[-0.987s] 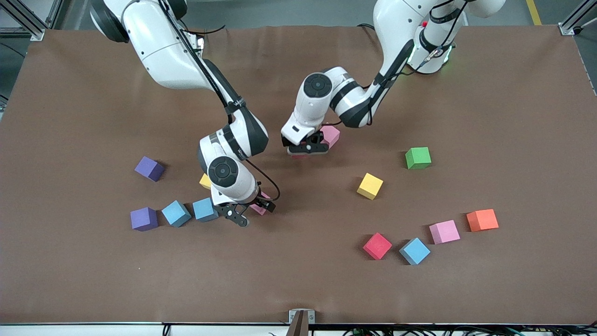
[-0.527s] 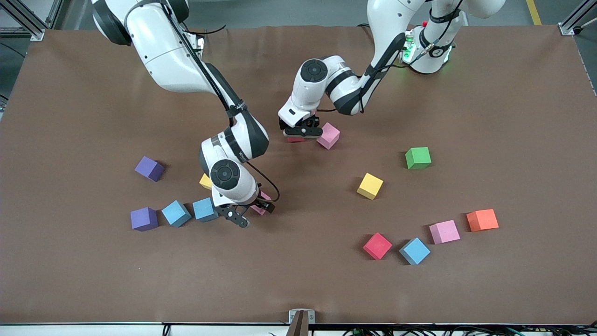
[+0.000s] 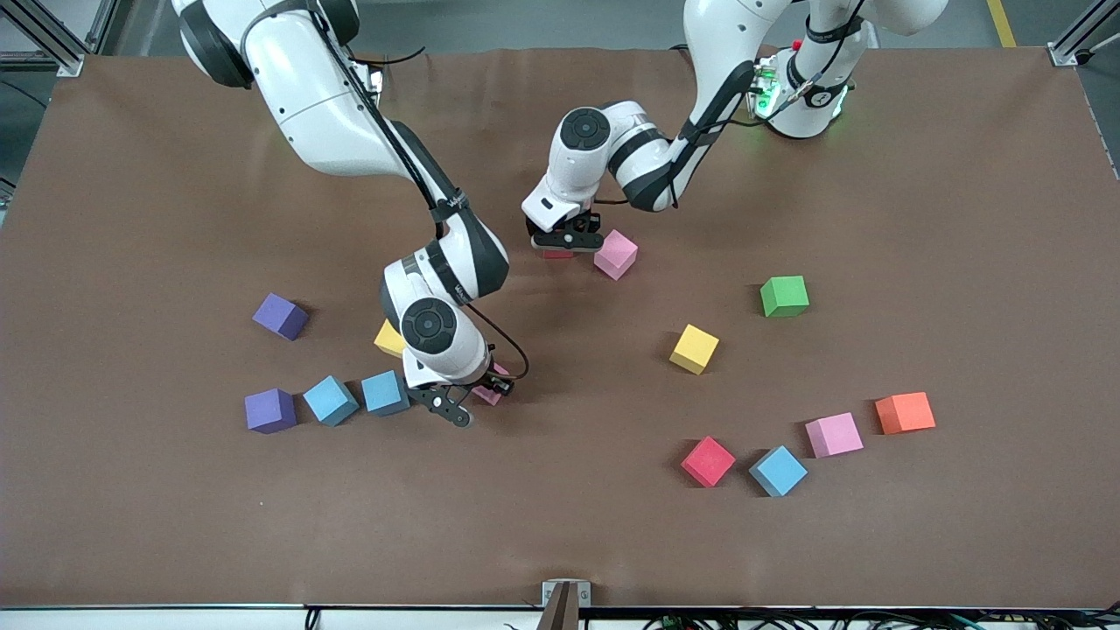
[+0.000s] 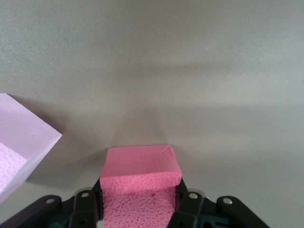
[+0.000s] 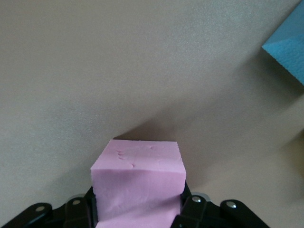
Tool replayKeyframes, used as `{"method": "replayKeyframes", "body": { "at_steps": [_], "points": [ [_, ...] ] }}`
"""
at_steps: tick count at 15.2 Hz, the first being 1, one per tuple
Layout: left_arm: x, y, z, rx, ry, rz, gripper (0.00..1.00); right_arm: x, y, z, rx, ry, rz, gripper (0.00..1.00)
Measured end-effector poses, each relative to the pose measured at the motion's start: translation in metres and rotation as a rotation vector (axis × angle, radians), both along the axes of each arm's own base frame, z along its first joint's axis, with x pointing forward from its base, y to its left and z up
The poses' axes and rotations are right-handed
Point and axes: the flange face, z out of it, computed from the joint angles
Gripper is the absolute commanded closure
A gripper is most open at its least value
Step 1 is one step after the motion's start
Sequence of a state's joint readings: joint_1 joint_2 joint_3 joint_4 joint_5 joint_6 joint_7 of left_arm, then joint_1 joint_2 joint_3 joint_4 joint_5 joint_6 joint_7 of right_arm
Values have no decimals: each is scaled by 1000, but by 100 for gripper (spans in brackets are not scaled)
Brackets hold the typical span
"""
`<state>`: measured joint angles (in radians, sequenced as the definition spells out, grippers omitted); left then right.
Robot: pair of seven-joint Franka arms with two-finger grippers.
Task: Arrange 11 blocks into digit 3
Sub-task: 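Grasp the pink cube with the right gripper while the left gripper grasps magenta, then carry both held cubes toward the red cube at the table centre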
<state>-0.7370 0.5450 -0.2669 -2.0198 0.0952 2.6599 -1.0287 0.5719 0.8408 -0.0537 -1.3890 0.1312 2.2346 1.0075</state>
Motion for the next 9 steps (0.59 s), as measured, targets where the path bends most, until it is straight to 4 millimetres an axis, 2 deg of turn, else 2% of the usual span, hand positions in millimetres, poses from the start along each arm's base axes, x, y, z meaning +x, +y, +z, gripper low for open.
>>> {"method": "replayKeyframes", "body": {
  "at_steps": [1,2,3,6,9],
  "points": [
    [0,0,0,0,-2,-3,54,1,0,1,0,-2,-1,65],
    [0,0,0,0,-3,-5,16,2,-1,2,0,-6,-3,65],
    [-1,0,0,1,-3,-5,0,5,-3,4,0,-11,-4,65],
    [-1,-1,-1,8,-18,-30,0,16,-11,18,6,-38,1,65],
    [1,-3,3,-4,-29,-12,0,28,-33,37,3,-36,25,65]
  ]
}}
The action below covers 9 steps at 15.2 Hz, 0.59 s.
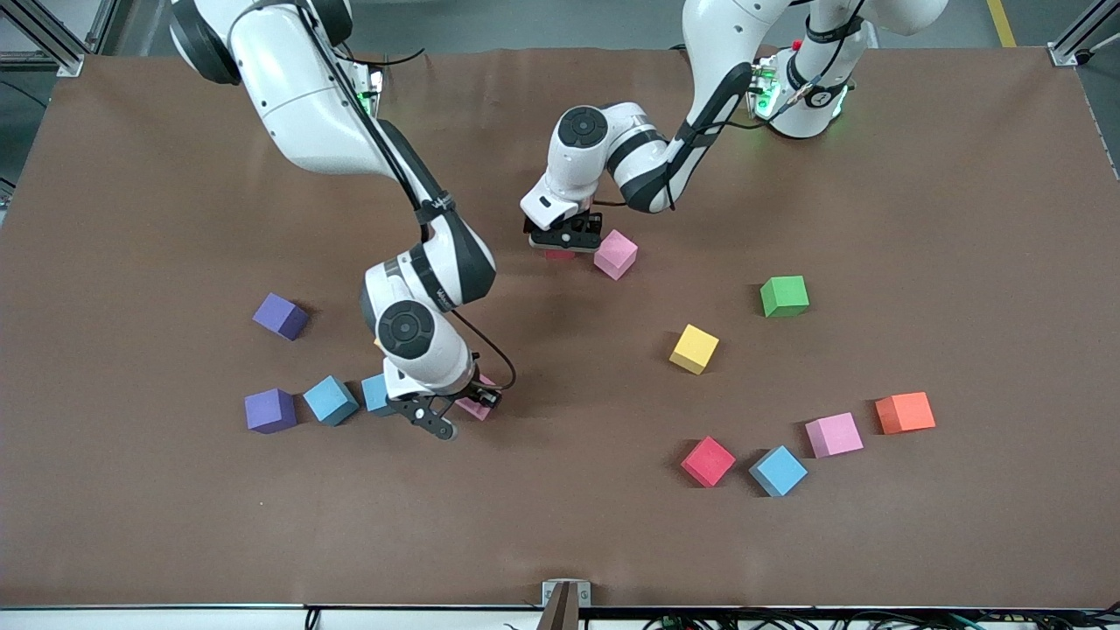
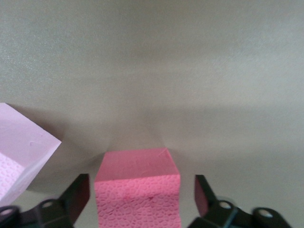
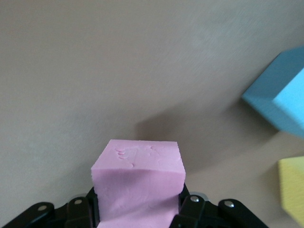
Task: Arrange 11 blocks into digit 3
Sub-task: 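Carry both held cubes toward the red cube at the table centre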
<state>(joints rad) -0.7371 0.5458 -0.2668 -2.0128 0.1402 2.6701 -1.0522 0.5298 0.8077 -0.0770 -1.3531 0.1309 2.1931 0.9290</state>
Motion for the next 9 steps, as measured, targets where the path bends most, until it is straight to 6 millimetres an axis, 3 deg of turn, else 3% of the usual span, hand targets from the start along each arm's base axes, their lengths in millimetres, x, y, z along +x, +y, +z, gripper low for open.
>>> {"method": "replayKeyframes", "body": {
  "at_steps": [5,9],
  "points": [
    [9,-6,35,-27,-33,30,0,13,-37,23,-8,28,56,70],
    [30,15,94,50,-42,86,0,14,-52,28,-24,62,56,70]
  ]
}}
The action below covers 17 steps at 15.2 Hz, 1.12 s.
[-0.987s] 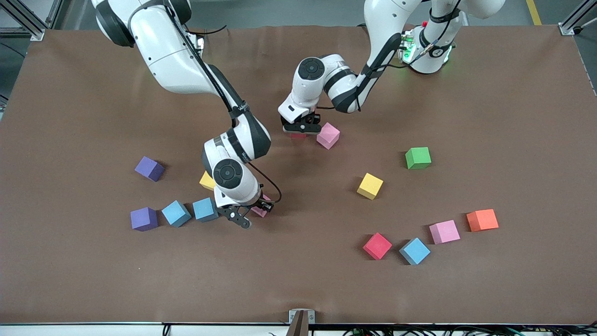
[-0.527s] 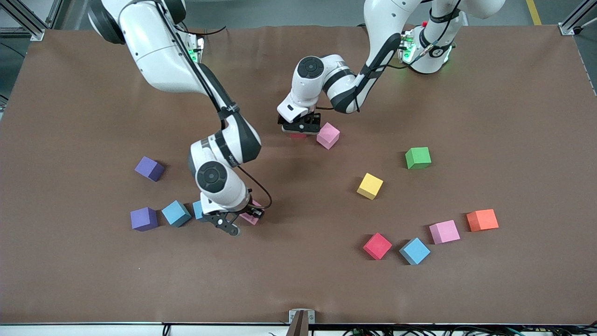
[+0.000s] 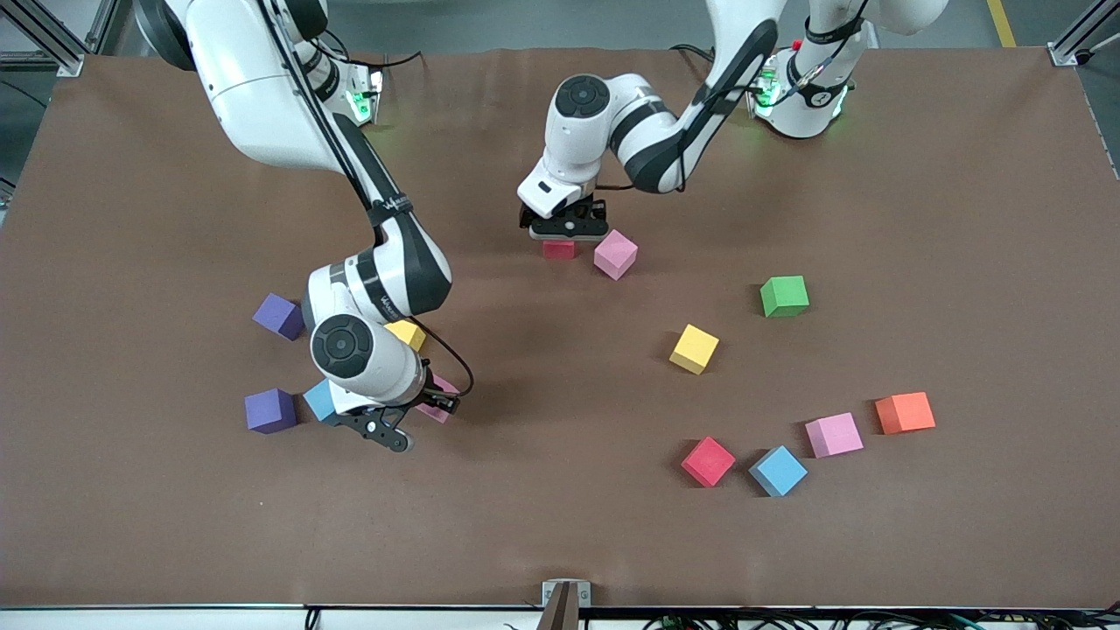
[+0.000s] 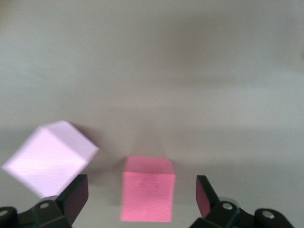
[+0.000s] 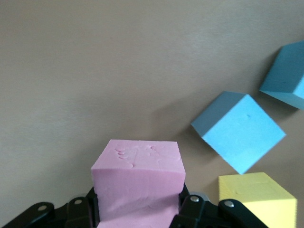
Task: Arrange 11 blocks into digit 3
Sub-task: 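Carry both held cubes toward the red cube at the table centre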
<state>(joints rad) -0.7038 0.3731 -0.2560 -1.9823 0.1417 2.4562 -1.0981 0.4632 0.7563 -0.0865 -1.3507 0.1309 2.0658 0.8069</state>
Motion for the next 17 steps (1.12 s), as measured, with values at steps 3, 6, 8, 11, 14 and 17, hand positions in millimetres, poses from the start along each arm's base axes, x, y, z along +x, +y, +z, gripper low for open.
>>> {"method": "replayKeyframes", "body": {
  "at_steps": [3,6,8,11,14,17],
  "points": [
    [32,37,25,42,22,123,0,3,-10,2,-7,15,-14,65],
    [37,55,9,74,63,288,0,4,-13,2,-7,19,-18,76],
    [34,63,-8,98,88,389,0,3,-12,2,-8,28,-37,75],
    [27,71,-31,102,105,501,0,-3,-2,9,-15,46,-125,75],
    [19,77,-48,68,104,595,0,-16,12,26,-12,43,-190,74],
    [18,85,-65,87,123,643,1,-50,32,29,2,22,-303,74]
  ]
}}
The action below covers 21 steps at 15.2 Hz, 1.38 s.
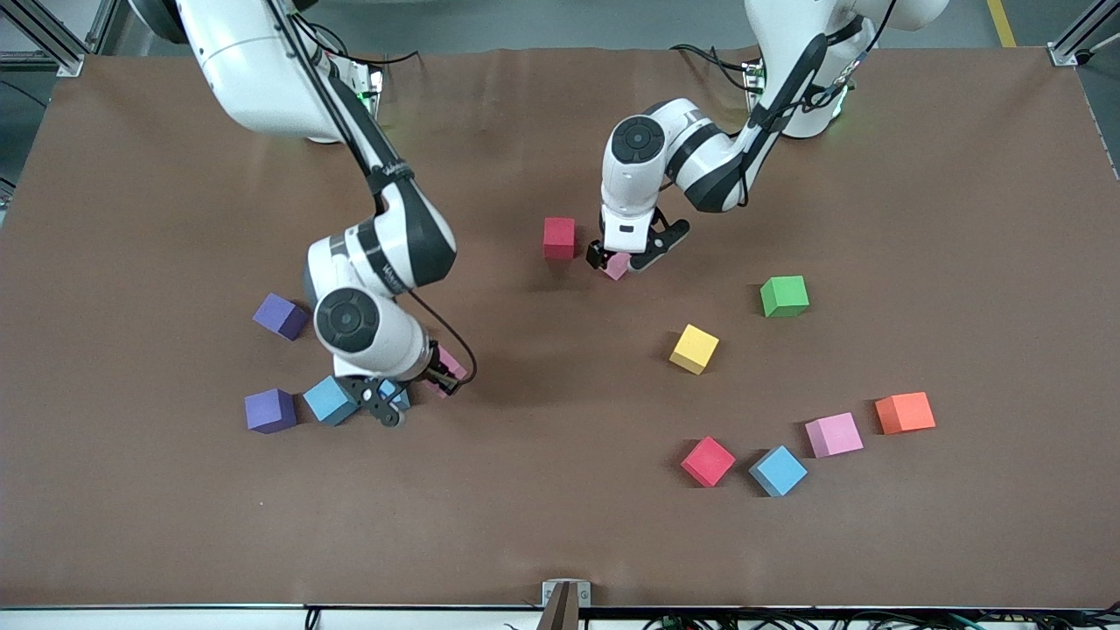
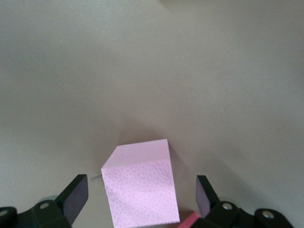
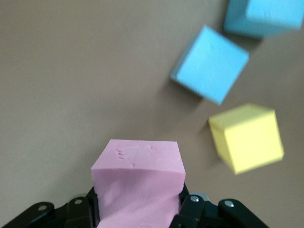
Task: Arrange 11 blocks into digit 3
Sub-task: 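Carry both held cubes toward the red cube at the table centre, then set both cubes beside the red cube in a row and open both grippers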
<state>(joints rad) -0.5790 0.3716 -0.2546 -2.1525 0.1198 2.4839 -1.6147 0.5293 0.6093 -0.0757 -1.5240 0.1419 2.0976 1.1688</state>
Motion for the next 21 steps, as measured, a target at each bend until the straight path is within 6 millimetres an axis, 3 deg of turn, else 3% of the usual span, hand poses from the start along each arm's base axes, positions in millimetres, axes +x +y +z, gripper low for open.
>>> {"method": "replayKeyframes", "body": {
  "at_steps": [1,3,8,11,14,21],
  "points": [
    [0,1,-5,2,6,12,3,-15,7,-5,6,-14,-50,74],
    [-1,0,-16,-3,11,48,18,-55,23,-20,18,-15,-156,72],
    [-4,1,-34,5,28,145,92,-150,50,-56,21,10,-412,72],
    [0,-1,-30,-5,20,198,94,-198,56,-82,19,6,-524,69],
    [-2,-10,-25,-19,14,284,94,-230,66,-97,-18,33,-631,69],
    [-18,-22,-30,5,30,709,94,-260,89,-98,-35,48,-768,67]
  ]
}}
